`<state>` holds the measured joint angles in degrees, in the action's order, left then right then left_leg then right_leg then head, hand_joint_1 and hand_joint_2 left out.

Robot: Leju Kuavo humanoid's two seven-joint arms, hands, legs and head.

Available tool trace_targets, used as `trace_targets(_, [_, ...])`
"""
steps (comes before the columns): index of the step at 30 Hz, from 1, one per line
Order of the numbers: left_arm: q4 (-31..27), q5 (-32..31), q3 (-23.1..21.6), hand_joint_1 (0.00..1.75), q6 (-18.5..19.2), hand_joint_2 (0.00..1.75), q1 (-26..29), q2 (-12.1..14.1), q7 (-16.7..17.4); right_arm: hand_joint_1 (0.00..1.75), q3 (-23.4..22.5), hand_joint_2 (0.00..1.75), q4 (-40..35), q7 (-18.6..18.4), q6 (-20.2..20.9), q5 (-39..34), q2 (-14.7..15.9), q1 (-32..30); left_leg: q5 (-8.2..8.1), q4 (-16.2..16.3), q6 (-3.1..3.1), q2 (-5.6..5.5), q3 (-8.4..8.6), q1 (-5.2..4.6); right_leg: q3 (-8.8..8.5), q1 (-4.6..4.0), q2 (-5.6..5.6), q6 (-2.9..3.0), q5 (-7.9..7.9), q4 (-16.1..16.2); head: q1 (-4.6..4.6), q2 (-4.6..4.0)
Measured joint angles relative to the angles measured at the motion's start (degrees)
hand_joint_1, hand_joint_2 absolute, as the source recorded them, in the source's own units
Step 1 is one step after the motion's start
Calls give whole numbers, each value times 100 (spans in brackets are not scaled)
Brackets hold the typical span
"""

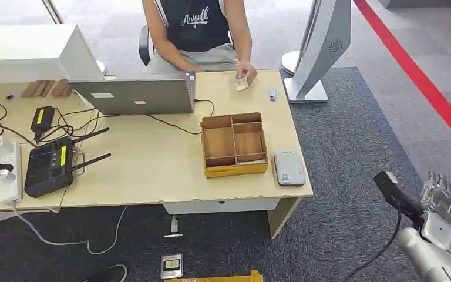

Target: Pass the card to the sensor for recognition and then transmit it.

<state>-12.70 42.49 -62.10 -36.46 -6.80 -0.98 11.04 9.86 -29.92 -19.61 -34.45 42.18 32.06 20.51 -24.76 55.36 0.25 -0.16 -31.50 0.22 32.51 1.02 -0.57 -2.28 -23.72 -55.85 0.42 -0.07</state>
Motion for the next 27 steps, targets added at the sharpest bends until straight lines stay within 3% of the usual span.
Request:
trace_targets(19, [0,-2,22,0,15,175,-5,24,-26,0,-13,0,856,-4,42,-116,-271,-30,0,0,0,0,3,-1,-1,0,0,0,-1,1,2,0])
trace_targets(27, [2,-37,22,0,177,175,-6,55,-92,0,-37,0,1171,-9,184,-789,-752,-562,-3,-3,-3,-2,3,5,-4,-6,-2,5,-8,0,4,0])
